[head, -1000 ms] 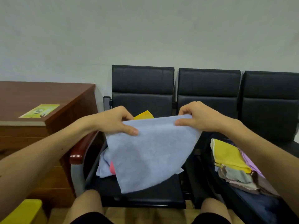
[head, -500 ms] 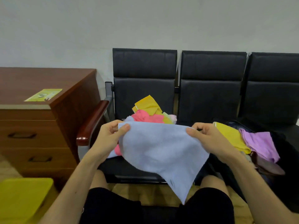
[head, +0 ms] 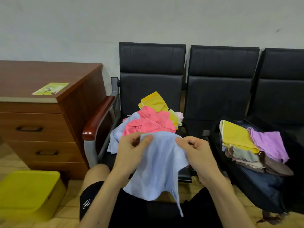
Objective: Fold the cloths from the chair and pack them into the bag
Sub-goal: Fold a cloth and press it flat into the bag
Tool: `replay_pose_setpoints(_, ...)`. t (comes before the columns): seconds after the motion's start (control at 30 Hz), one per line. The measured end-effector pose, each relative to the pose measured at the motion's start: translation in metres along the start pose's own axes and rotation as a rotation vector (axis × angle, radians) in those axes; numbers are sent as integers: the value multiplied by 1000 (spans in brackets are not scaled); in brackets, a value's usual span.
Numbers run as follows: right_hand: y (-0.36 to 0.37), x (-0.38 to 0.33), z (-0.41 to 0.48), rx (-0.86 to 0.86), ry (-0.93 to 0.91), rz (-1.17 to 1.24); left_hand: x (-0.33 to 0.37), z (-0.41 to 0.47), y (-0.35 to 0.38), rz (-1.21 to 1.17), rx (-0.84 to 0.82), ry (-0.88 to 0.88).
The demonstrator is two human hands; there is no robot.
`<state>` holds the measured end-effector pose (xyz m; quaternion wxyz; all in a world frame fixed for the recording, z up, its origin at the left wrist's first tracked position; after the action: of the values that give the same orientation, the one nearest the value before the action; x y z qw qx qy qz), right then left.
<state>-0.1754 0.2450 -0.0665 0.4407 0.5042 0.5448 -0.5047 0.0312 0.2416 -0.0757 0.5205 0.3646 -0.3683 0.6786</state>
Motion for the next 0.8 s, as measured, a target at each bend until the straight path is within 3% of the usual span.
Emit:
replay_pose_setpoints(0.17, 18, 9, -6, 10, 10, 48, 10, -28, 33, -76, -180, -3)
replay_pose_setpoints(0.33, 22, 14, -10, 40, 31, 17, 5, -32, 37, -77, -160, -32)
replay_pose_setpoints(0.6, 16, 13, -5, 72, 175, 61, 1, -34, 42, 0, -324, 74)
replay_pose_setpoints(0.8, 8, 5, -7, -35, 211, 60, 10, -25, 42, 55, -258, 157)
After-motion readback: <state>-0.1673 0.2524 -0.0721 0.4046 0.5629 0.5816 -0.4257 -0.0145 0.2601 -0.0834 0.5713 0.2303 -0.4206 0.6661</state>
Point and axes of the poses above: each hand's wrist, its own z-axis towards the middle knuckle, its own y-axis out of the palm, x = y × z, the point moved 5 cm from there along z, towards the middle knuckle, and after that the axes turned 11 degrees about y, right-handed, at the moved point
